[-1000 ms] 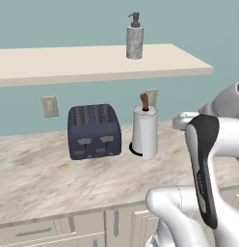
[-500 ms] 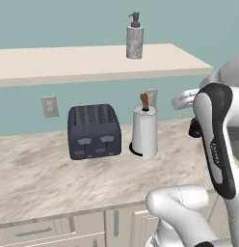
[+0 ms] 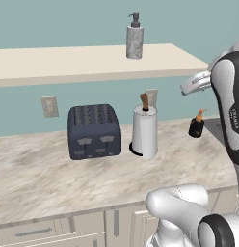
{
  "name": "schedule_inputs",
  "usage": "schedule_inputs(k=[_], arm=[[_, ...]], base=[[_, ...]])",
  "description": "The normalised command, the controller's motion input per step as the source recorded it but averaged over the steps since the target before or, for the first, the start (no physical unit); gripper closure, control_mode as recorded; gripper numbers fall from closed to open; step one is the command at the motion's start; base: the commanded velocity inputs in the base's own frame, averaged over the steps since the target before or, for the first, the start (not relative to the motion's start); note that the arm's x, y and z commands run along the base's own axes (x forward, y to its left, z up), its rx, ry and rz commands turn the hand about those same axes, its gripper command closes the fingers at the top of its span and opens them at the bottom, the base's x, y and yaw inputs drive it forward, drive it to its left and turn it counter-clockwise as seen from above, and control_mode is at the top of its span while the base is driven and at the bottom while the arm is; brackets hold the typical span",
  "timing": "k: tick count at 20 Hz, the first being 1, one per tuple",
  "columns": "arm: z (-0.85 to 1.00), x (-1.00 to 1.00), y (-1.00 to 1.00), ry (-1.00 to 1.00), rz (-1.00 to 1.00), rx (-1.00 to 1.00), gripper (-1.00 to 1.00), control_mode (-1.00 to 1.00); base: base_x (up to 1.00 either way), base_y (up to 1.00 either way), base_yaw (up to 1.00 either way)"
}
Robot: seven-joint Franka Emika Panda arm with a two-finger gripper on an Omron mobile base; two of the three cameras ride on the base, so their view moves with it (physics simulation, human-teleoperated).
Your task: Locate and retrieve the soap dispenser and soap dispenser from the cabinet. Place them next to the sink.
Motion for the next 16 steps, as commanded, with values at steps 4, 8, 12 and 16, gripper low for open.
schedule_inputs(k=[4,8,12,16], arm=[[0.00,0.03,0.29,-0.02,-0.06,-0.04,-1.00,-1.00],[0.00,0.41,0.45,-0.11,-0.18,-0.02,-1.00,-1.00],[-0.04,0.54,0.36,-0.15,-0.29,0.00,-1.00,-1.00],[0.02,0.18,0.19,-0.12,-0.28,0.01,-1.00,-1.00]], base=[[0.00,0.00,0.00],[0.00,0.00,0.00],[0.00,0.00,0.00],[0.00,0.00,0.00]])
